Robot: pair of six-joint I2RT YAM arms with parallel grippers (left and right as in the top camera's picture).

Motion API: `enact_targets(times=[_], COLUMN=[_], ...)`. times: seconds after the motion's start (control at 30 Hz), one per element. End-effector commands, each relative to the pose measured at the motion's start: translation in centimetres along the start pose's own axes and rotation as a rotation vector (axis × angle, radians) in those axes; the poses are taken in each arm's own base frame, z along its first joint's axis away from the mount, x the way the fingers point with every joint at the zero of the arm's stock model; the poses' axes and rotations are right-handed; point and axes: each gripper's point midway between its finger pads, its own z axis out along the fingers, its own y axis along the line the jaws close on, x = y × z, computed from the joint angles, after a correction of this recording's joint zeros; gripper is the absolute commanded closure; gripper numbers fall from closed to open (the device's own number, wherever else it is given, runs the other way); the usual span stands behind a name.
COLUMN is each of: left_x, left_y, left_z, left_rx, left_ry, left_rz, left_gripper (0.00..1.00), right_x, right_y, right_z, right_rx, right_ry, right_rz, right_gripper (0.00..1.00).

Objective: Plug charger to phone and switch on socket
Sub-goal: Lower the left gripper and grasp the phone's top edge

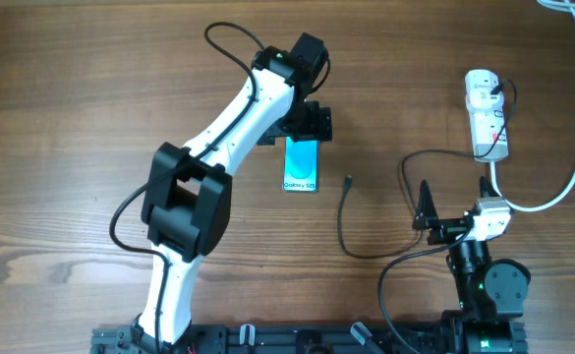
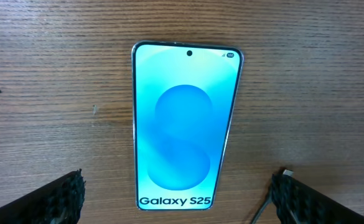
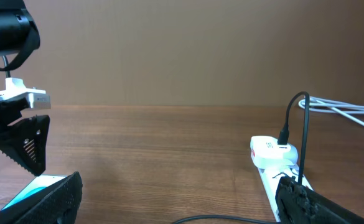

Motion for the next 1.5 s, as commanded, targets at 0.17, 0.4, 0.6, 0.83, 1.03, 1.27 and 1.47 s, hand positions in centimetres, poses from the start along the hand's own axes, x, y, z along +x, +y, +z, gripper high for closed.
enact_targets(times=[0.17,0.4,0.6,0.83,1.03,1.27,1.47], left_x=[0.7,1.1,1.3,2.3,2.1,2.1,1.3], left_y=[0.2,0.0,0.1,0.1,0.3,0.3,0.7], left_z=[4.9,6.2,6.7,8.8,8.8,8.8,8.8], left_rx=[-0.113,-0.135,-0.142,-0.17,-0.179,-0.181,-0.172], left_ry=[0.044,0.055,0.065,0.108,0.102,0.1,0.084], left_rz=[-0.006,0.011,0.011,0.026,0.026,0.029,0.014], left_gripper=[0.0,0.0,0.0,0.0,0.16,0.04,0.02], right_x=[-0.1,-0.1,-0.1,-0.1,-0.1,-0.1,-0.1], right_y=[-0.2,-0.2,-0.2,-0.2,-0.2,-0.2,-0.2], right_z=[0.0,0.0,0.0,0.0,0.0,0.0,0.0], right_rx=[0.01,0.01,0.01,0.01,0.01,0.01,0.01], right_ry=[-0.007,-0.007,-0.007,-0.007,-0.007,-0.007,-0.007], right_rz=[-0.011,-0.011,-0.011,-0.011,-0.011,-0.011,-0.011], right_gripper=[0.0,0.0,0.0,0.0,0.0,0.0,0.0])
